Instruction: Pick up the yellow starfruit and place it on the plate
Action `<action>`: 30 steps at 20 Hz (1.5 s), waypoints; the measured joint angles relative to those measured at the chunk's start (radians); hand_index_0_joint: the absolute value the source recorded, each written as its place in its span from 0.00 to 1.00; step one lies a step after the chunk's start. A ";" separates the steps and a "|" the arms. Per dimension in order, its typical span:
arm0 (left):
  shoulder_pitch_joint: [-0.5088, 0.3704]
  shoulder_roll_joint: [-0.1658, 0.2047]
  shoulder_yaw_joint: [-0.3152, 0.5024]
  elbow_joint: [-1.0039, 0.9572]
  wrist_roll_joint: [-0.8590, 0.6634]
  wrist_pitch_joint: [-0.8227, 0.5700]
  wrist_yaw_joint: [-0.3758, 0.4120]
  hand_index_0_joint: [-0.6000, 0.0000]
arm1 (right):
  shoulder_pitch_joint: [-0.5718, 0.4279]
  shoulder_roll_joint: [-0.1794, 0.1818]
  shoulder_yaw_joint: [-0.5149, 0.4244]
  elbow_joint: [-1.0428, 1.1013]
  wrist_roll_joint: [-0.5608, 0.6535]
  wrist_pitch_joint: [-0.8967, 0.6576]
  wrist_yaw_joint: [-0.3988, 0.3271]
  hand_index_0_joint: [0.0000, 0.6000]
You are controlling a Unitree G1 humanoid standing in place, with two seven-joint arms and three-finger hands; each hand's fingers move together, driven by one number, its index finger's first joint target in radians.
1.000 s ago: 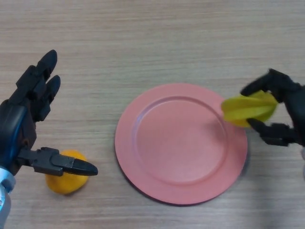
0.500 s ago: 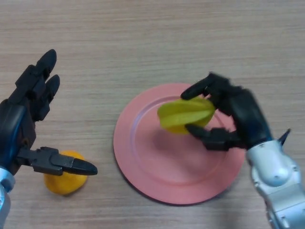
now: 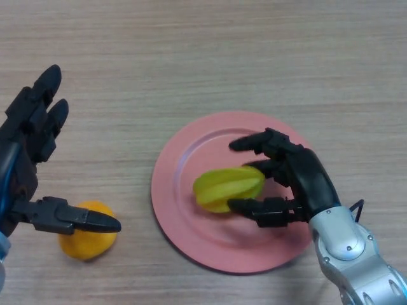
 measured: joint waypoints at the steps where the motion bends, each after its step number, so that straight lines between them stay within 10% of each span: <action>1: 0.000 0.000 0.000 -0.011 0.000 0.000 0.000 1.00 | -0.017 0.000 -0.011 -0.013 -0.001 0.000 0.005 0.00; 9: -0.006 -0.001 -0.005 -0.028 0.000 0.004 0.000 1.00 | 0.023 -0.001 -0.294 -0.367 -0.024 -0.035 0.168 0.00; 30: -0.147 0.019 -0.088 -0.005 -0.023 0.099 0.097 1.00 | 0.058 -0.045 -0.338 -0.495 0.000 0.159 0.259 0.00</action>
